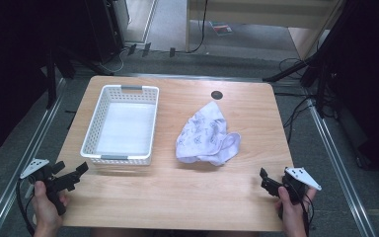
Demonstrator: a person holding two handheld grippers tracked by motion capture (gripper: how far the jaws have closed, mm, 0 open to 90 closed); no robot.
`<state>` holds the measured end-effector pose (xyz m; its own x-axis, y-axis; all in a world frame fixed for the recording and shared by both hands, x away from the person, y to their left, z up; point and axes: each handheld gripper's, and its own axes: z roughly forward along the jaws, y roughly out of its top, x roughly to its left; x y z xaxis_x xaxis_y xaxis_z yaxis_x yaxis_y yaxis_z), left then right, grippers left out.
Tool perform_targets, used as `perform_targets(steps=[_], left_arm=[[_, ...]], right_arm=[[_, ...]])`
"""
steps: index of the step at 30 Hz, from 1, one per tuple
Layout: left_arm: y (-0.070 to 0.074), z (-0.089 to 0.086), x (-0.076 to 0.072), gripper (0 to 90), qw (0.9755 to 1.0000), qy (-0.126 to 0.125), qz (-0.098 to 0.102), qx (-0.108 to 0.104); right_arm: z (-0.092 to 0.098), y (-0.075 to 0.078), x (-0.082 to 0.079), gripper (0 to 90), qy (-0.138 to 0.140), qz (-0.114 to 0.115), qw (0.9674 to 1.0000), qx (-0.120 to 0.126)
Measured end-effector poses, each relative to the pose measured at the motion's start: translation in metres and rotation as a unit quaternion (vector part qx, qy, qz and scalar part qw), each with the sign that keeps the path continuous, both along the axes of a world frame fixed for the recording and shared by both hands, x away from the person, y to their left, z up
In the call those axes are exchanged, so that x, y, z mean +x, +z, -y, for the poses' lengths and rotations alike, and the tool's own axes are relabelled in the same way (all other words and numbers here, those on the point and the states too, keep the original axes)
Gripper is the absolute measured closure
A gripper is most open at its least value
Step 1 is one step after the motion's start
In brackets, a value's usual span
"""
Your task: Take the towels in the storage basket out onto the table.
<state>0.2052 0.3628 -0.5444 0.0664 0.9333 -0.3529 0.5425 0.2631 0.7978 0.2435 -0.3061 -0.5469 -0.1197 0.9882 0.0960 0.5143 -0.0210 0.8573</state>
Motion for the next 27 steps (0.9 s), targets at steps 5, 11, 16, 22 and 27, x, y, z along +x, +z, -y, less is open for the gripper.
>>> perform_targets(steps=[5, 11, 16, 22, 27], left_arm=[[-0.001, 0.005, 0.005, 3.8, 0.9997, 0.007, -0.008, 0.020], [-0.003, 0.016, 0.005, 4.3, 0.9980, 0.013, -0.009, 0.062], [-0.004, 0.017, 0.006, 7.5, 0.9971, 0.022, -0.011, 0.073], [-0.005, 0.019, 0.007, 7.9, 0.9965, 0.017, -0.014, 0.081], [-0.004, 0.019, 0.007, 8.0, 0.9969, 0.015, -0.014, 0.076]], right_arm=[[0.002, 0.000, 0.000, 9.9, -0.003, -0.001, 1.0000, 0.002], [0.000, 0.000, 0.000, 9.9, -0.003, -0.003, 1.0000, -0.005], [-0.002, 0.000, 0.000, 9.9, -0.005, -0.005, 0.9999, -0.011], [-0.002, 0.000, 0.000, 9.9, -0.010, -0.007, 0.9998, -0.013], [-0.001, 0.000, -0.001, 9.9, -0.012, -0.006, 0.9998, -0.014]])
